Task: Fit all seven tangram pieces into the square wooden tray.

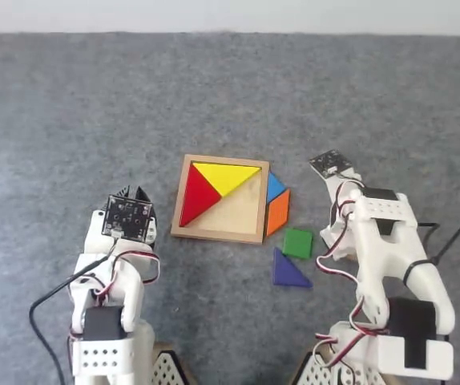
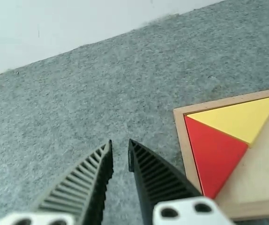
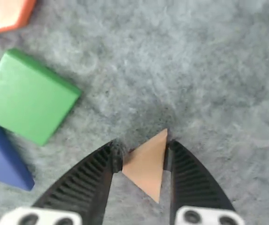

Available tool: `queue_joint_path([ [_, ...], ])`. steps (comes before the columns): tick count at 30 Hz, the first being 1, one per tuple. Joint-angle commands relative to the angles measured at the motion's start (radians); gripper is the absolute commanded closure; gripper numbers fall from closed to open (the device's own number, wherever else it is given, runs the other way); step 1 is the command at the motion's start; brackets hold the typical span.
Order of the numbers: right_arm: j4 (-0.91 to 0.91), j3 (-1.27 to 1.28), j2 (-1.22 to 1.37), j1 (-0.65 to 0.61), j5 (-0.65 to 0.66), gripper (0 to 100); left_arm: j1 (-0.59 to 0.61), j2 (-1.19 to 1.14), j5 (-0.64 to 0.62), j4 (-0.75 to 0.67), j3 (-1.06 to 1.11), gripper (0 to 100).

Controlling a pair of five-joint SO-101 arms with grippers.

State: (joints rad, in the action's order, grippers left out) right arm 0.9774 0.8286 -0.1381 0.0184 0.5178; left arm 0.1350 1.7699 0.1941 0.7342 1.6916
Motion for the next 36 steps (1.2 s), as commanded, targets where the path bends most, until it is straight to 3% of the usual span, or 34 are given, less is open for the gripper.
queue_joint_path([
  [1,0.067,-0.044,-0.012,0.005,-0.092,86.2,0.003,0.017,0.008,0.005,-0.016,94],
  [8,0.165,-0.120,-0.012,0.007,-0.127,85.8,0.003,0.017,0.008,0.005,-0.016,94],
  [14,0.236,-0.115,-0.012,-0.022,0.005,80.6,-0.002,0.015,0.014,0.005,-0.016,94],
  [18,0.186,-0.097,-0.001,-0.022,0.008,73.2,-0.005,0.018,0.041,0.023,-0.018,94],
  [27,0.090,-0.023,0.001,-0.038,0.009,77.2,-0.005,0.018,0.041,0.023,-0.018,94],
  [36,0.071,0.003,0.022,-0.035,0.104,77.2,-0.005,0.018,0.041,0.025,-0.018,94],
])
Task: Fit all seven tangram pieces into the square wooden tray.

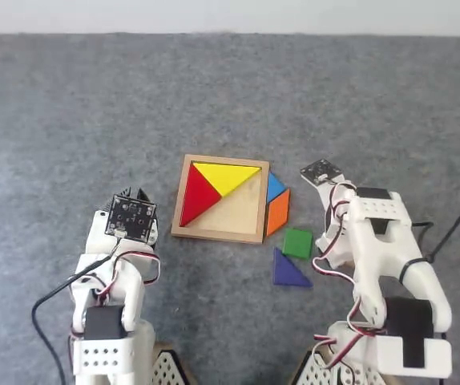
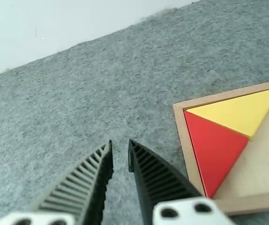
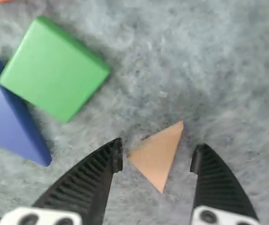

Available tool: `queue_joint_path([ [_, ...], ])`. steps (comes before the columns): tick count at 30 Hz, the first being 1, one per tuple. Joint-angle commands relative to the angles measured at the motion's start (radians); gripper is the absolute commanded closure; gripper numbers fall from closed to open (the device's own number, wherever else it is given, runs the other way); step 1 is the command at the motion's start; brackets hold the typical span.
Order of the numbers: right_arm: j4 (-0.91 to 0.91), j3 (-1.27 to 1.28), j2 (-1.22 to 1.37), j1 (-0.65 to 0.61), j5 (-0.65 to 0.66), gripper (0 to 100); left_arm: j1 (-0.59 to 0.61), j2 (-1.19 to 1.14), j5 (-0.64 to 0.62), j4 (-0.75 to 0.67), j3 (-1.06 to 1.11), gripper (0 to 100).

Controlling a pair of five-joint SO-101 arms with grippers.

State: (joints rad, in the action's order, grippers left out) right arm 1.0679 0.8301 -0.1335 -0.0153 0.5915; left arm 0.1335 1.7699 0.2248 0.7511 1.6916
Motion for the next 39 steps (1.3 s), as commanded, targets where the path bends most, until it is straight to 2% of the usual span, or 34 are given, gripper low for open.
queue_joint_path([
  [1,-0.019,-0.002,0.024,-0.001,0.029,77.2,-0.003,0.018,0.011,0.008,-0.018,94],
  [9,-0.010,-0.020,0.044,-0.001,0.031,77.3,-0.003,0.018,0.011,0.008,-0.018,94],
  [14,-0.015,-0.020,0.044,-0.001,0.029,85.5,-0.003,0.018,0.011,0.008,-0.018,94],
  [20,-0.015,-0.020,0.038,-0.001,0.025,86.6,-0.003,0.018,0.011,0.008,-0.018,94],
  [28,-0.002,-0.041,0.036,-0.002,-0.130,86.8,-0.003,0.018,0.011,0.008,-0.018,94],
  [34,0.133,-0.133,0.035,-0.002,-0.186,99.1,-0.003,0.018,0.012,0.008,-0.018,94],
  [39,0.228,-0.209,0.035,-0.002,-0.242,98.3,-0.003,0.018,0.012,0.008,-0.018,94],
])
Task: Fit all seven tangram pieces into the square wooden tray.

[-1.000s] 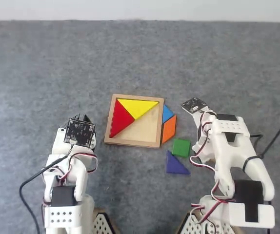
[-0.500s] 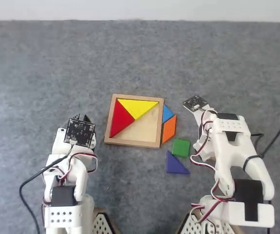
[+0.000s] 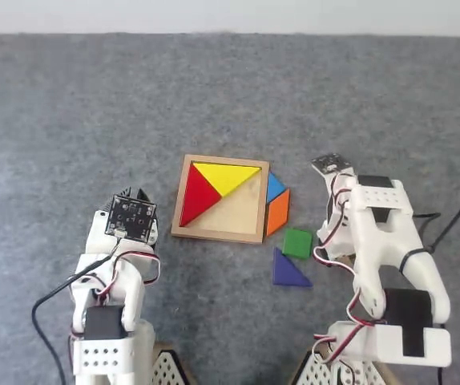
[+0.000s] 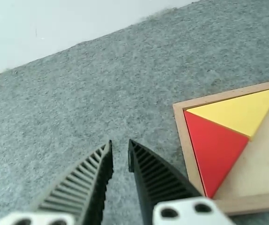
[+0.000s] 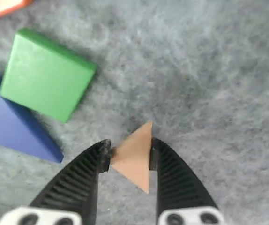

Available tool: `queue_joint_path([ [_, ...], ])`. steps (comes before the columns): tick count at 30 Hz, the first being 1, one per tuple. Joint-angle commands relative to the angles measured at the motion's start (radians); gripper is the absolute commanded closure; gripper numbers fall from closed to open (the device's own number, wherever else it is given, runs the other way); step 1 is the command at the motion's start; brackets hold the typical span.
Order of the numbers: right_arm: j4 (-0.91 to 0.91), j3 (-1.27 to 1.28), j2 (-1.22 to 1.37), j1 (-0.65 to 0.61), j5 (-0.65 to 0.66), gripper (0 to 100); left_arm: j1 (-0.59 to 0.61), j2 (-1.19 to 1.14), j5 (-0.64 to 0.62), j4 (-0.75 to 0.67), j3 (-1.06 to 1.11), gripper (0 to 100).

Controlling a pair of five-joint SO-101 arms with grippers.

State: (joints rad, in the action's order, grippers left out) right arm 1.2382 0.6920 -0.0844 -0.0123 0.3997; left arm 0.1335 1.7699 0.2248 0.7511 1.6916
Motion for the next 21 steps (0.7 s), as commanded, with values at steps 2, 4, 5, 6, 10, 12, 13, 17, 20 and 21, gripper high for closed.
queue_joint_path([
  [2,0.087,-0.100,-0.015,-0.005,-0.081,98.3,-0.003,0.018,0.012,0.008,-0.018,94],
  [4,0.124,-0.140,-0.015,-0.012,-0.103,98.4,-0.003,0.018,0.012,0.008,-0.018,94],
  [5,0.147,-0.163,-0.015,-0.015,-0.110,98.4,-0.003,0.018,0.012,0.008,-0.018,94],
  [6,0.170,-0.189,-0.015,-0.018,-0.112,98.3,-0.003,0.018,0.012,0.008,-0.018,94],
  [10,0.234,-0.293,-0.015,-0.067,-0.112,98.3,-0.003,0.018,0.012,0.008,-0.018,94],
  [12,0.257,-0.344,-0.015,-0.105,-0.149,98.3,-0.003,0.018,0.012,0.008,-0.018,94],
  [13,0.265,-0.368,-0.015,-0.127,-0.198,98.3,-0.003,0.018,0.012,0.008,-0.018,94],
  [17,0.263,-0.443,-0.008,-0.222,-0.430,98.2,-0.003,0.018,0.011,0.008,-0.018,94],
  [20,0.197,-0.465,-0.004,-0.305,-0.588,98.1,-0.003,0.018,0.011,0.008,-0.018,94],
  [21,0.168,-0.466,-0.004,-0.329,-0.628,98.1,-0.003,0.018,0.011,0.008,-0.018,94],
])
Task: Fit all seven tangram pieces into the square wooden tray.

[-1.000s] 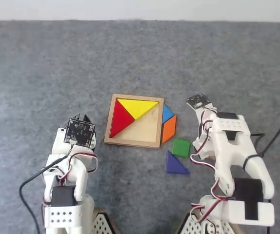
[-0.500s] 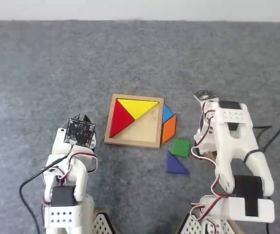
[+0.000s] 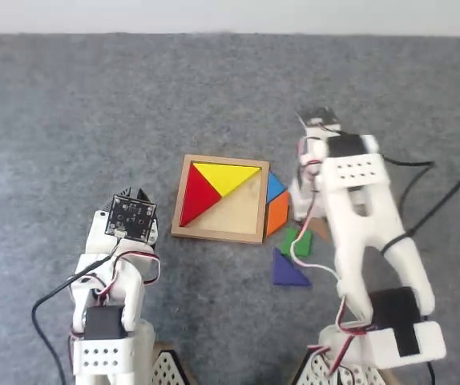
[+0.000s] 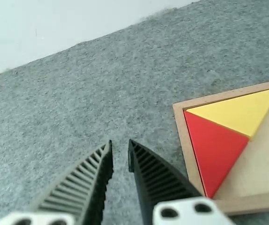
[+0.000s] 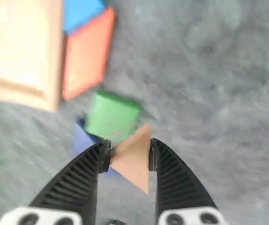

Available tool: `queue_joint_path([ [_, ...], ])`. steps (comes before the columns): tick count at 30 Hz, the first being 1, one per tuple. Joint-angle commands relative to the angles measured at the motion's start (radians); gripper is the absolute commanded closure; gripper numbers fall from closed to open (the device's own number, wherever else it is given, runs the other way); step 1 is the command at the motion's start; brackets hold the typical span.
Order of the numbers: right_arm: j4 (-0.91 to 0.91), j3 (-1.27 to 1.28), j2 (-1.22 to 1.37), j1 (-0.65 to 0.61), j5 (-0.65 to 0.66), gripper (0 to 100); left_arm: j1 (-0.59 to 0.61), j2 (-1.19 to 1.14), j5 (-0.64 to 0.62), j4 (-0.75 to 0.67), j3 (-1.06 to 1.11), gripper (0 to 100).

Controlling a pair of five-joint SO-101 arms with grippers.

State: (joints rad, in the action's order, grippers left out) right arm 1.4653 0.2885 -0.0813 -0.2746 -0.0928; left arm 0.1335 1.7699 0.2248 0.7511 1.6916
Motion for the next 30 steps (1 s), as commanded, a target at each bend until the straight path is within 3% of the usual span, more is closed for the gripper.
queue_joint_path([
  [1,-0.087,-0.063,-0.007,-0.093,-0.173,98.1,-0.002,0.018,0.011,0.008,-0.018,94],
  [5,-0.183,-0.060,-0.005,-0.173,-0.318,98.1,0.005,0.018,0.011,0.009,-0.018,94],
  [10,-0.288,-0.057,-0.005,-0.185,-0.537,98.1,0.005,0.018,0.011,0.009,-0.018,94],
  [15,-0.300,-0.057,-0.001,-0.245,-0.723,98.1,0.005,0.018,0.011,0.018,-0.019,94],
  [25,-0.453,-0.063,0.246,-0.341,-0.873,98.7,0.083,0.018,0.011,0.061,-0.033,94],
  [30,-0.447,-0.077,0.297,-0.395,-0.924,98.7,0.103,0.018,0.011,0.064,-0.033,94],
])
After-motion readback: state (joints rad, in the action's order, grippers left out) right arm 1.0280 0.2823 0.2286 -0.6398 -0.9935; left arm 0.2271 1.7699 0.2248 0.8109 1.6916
